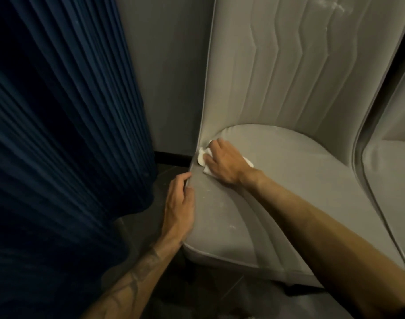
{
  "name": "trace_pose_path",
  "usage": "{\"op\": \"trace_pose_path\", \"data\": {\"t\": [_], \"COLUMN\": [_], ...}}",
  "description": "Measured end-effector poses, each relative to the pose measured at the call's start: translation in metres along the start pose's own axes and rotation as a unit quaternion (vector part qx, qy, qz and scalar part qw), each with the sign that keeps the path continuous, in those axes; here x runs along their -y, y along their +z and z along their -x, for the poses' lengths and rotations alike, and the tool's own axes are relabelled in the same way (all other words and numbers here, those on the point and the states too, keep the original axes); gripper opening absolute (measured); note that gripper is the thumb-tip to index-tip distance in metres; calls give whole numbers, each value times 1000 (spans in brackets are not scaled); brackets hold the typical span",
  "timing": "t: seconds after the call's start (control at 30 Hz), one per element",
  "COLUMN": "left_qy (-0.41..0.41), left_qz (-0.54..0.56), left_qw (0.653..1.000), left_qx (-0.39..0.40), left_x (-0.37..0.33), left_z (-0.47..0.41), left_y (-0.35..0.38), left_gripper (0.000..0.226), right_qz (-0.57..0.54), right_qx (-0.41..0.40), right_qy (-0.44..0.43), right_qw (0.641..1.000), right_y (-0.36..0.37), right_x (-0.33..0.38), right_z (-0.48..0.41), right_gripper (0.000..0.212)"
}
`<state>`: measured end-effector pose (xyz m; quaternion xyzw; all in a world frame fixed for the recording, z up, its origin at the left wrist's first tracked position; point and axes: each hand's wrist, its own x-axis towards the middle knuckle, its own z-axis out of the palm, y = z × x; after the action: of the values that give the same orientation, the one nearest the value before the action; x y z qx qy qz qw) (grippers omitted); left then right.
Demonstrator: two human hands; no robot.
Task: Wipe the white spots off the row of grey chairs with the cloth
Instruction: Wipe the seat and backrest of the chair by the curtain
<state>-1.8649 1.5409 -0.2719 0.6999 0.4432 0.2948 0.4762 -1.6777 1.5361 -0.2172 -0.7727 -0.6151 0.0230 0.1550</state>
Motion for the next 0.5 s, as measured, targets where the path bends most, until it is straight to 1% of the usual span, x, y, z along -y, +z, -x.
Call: {"op": "trace_pose_path", "data": {"t": [0.07, 0.17, 0.23, 0.3, 0.37, 0.4, 0.47, 0.5], "left_qy": [5, 26, 37, 53, 75, 85, 93, 90], "left_qz": [4, 2, -21, -51, -91, -112, -134, -135], "left_qw": [1000, 999, 998, 995, 989, 984, 976, 975], "left_qx": [14, 31, 51, 65, 92, 111, 144, 152], "left_x": [-1, -1, -2, -5, -8, -10, -14, -14], "left_z": [-2, -13, -28, -48, -68, -77, -93, -99], "left_y": [1, -4, -10, -13, -12, -10, -2, 3], "left_gripper": [30, 25, 20, 20, 29, 35, 44, 46], "right_qz": [-1, -51, -56, -28, -6, -2, -12, -30], "right_qx": [3, 34, 60, 61, 43, 30, 18, 28], "right_qy": [-15, -110, -141, -110, -59, -54, -93, -116], "right_qw": [1000, 992, 987, 992, 997, 998, 995, 992], "right_y": [3, 5, 2, -5, -9, -9, -3, 0], "right_x": [10, 22, 14, 9, 11, 16, 25, 28], "right_z": [3, 54, 70, 54, 35, 33, 53, 70], "right_gripper": [28, 25, 26, 26, 27, 27, 25, 24]}}
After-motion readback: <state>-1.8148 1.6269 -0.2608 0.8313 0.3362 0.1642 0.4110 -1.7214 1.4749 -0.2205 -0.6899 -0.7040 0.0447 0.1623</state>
